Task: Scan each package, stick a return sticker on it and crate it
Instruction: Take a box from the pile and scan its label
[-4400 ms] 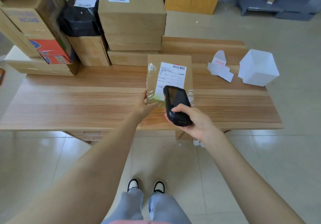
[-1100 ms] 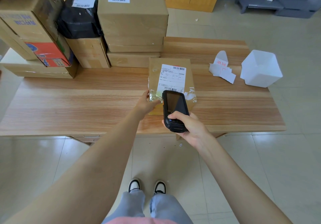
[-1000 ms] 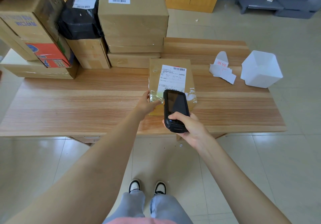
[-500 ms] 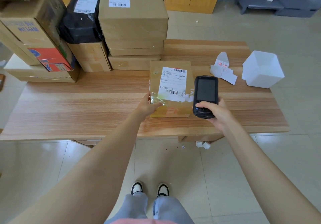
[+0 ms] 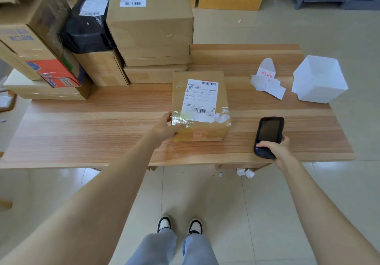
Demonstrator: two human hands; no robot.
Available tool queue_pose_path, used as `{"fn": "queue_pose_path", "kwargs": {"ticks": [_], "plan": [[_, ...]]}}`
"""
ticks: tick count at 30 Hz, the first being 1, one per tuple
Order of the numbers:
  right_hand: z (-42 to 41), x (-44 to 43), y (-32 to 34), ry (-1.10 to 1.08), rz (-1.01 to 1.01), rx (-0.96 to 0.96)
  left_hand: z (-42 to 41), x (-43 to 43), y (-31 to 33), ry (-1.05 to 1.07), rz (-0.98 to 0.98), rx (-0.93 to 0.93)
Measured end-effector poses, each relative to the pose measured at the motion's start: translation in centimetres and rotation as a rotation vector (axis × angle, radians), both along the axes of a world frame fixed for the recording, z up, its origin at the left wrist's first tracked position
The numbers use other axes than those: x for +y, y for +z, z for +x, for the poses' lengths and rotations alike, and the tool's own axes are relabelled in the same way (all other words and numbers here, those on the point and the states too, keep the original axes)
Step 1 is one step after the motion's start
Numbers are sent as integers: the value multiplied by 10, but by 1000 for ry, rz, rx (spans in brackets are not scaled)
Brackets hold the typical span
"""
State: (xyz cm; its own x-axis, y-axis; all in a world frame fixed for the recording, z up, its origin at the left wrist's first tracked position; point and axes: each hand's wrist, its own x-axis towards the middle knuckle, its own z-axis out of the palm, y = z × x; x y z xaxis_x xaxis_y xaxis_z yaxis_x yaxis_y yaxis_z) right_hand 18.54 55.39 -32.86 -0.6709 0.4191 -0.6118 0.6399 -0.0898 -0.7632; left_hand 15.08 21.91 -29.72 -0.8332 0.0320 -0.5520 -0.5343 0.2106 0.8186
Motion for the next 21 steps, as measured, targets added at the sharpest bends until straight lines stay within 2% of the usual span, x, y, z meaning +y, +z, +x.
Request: {"fn": "queue_pose_path", "kwargs": {"ticks": [11,21], "plan": [[-2,5,-38,13,78,-8,1,2,0,14,29,14],[-6,15,-43,154,216,-7,0,0,-1,14,24,-1]]}}
